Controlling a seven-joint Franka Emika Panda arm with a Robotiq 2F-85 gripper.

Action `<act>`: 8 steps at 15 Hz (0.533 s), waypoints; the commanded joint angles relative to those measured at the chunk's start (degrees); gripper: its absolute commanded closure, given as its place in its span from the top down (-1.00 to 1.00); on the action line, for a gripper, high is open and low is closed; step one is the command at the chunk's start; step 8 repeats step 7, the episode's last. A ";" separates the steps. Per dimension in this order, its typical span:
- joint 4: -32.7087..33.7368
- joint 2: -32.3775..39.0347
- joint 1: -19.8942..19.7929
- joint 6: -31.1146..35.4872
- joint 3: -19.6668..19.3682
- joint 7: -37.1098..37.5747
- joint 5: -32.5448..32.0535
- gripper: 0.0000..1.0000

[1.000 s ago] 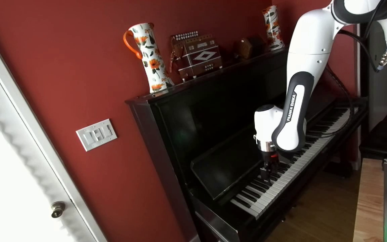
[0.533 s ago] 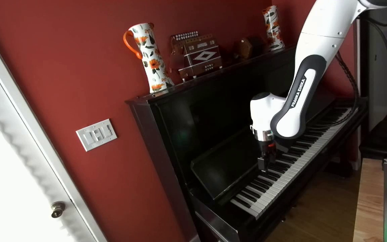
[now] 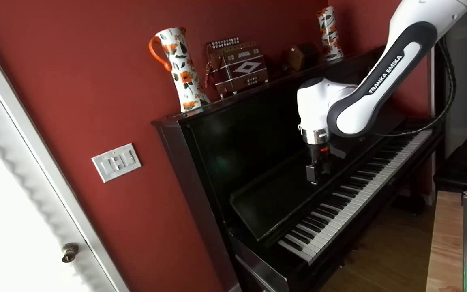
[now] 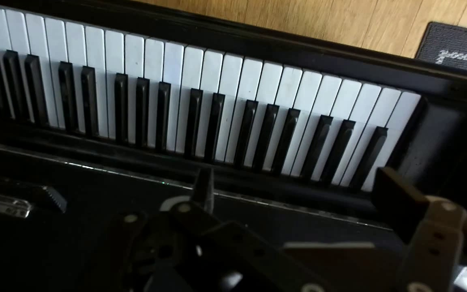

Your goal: Press one white key on the left side of the piano

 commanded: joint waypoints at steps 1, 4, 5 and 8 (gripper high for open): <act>-0.55 -6.49 -1.04 -5.43 2.51 1.59 2.21 1.00; 0.27 -5.81 -1.56 -4.44 3.14 0.76 1.85 1.00; 0.27 -6.47 -1.57 -4.79 3.31 0.98 1.93 1.00; 0.27 -6.76 -1.62 -4.87 3.40 1.11 2.00 1.00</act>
